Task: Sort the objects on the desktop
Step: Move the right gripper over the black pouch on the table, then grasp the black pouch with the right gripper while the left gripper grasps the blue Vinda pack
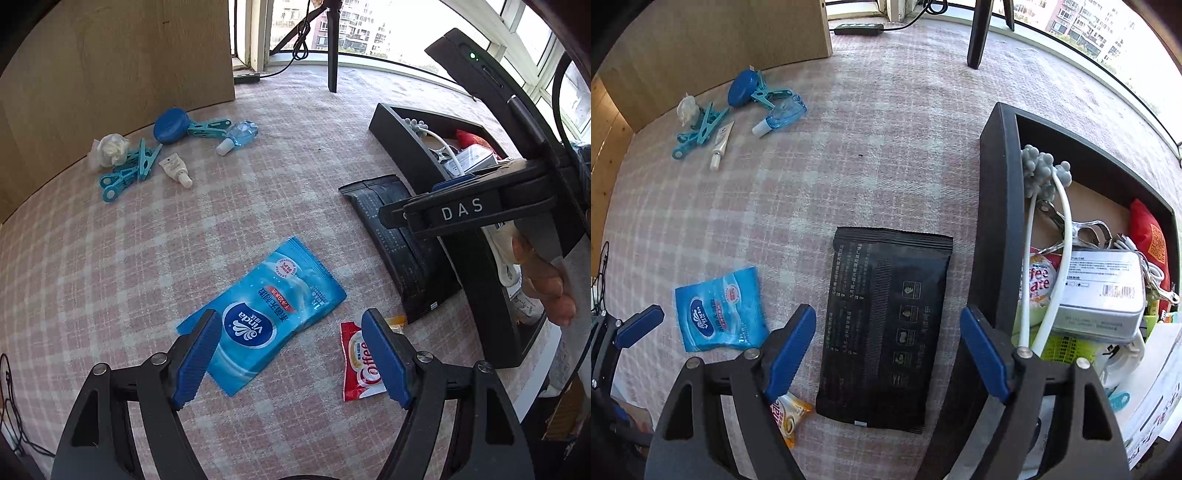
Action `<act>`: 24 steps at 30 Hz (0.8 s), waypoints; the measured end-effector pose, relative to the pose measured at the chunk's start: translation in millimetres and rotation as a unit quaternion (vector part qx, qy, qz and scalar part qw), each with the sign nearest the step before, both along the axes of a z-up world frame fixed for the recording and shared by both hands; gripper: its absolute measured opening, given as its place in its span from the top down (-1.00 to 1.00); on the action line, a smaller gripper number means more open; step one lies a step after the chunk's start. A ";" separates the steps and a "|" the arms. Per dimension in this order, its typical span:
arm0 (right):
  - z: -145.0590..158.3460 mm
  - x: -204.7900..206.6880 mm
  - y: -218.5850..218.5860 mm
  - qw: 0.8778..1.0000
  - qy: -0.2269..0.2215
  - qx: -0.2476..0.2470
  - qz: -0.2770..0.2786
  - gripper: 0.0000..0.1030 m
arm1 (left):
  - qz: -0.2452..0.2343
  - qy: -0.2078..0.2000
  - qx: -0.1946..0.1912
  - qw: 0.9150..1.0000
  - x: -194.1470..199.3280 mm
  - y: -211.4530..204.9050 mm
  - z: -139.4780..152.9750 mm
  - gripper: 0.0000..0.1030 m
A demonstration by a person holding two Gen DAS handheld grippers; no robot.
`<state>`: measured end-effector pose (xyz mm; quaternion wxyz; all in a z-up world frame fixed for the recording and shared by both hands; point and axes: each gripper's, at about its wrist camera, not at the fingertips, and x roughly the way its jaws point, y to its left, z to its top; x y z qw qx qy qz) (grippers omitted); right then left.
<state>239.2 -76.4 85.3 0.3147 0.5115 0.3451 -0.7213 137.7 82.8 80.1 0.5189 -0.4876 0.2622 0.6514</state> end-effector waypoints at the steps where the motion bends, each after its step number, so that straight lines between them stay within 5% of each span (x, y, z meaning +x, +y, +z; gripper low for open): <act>1: -2.5 0.3 -2.5 1.000 0.000 0.005 -0.002 -0.55 | 0.002 -0.002 -0.001 1.000 -0.9 -0.5 -0.8 -0.49; 4: -20.9 -5.7 -6.2 0.999 -0.034 0.027 -0.020 -0.57 | 0.005 -0.004 -0.001 1.000 -2.2 -1.5 -2.0 -0.49; 15: -33.3 14.6 -3.2 0.999 -0.020 0.041 -0.014 -0.57 | 0.013 -0.015 -0.007 1.000 -8.4 -2.0 -10.8 -0.49; 24: -30.1 15.4 4.6 0.998 -0.028 0.039 -0.032 -0.56 | -0.109 0.060 -0.065 0.990 8.3 31.6 -34.1 -0.51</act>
